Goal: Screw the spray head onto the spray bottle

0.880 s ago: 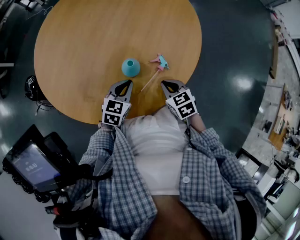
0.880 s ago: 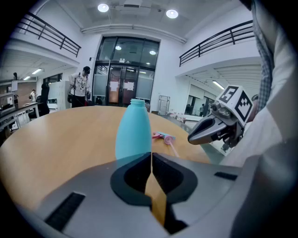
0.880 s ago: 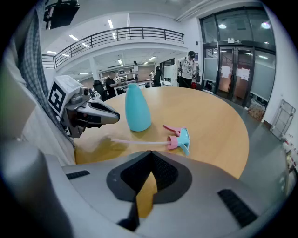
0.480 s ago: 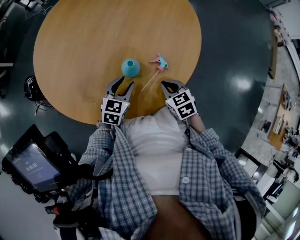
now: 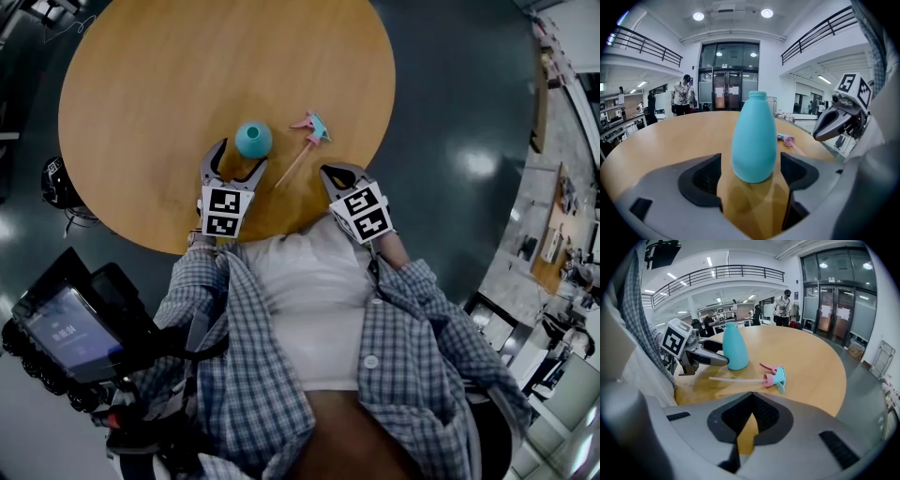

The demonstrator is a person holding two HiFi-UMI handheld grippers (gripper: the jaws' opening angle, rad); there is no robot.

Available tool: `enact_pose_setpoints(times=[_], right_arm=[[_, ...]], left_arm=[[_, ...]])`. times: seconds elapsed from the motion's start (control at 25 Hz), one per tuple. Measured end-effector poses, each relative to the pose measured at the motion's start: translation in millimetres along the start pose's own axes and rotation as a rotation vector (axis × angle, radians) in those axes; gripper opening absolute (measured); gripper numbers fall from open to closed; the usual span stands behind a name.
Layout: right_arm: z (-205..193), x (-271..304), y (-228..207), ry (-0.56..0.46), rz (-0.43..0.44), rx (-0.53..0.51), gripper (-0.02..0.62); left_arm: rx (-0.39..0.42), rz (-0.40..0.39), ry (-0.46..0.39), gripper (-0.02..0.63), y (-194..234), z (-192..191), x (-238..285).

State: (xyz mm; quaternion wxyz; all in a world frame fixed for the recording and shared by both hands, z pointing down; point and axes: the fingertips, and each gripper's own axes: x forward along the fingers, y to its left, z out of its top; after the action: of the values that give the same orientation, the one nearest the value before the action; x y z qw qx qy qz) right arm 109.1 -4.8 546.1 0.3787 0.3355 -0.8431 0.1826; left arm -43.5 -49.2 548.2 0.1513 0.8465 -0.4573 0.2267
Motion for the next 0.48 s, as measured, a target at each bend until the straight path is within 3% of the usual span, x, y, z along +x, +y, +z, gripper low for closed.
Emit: enact_pose_setpoints(times=[0.48], right_arm=[[-1,-14,-2,0.022,-0.004,-0.013,-0.006]], left_arm=[[0.085,-0.042,-0.014,0.383,-17,22,24]])
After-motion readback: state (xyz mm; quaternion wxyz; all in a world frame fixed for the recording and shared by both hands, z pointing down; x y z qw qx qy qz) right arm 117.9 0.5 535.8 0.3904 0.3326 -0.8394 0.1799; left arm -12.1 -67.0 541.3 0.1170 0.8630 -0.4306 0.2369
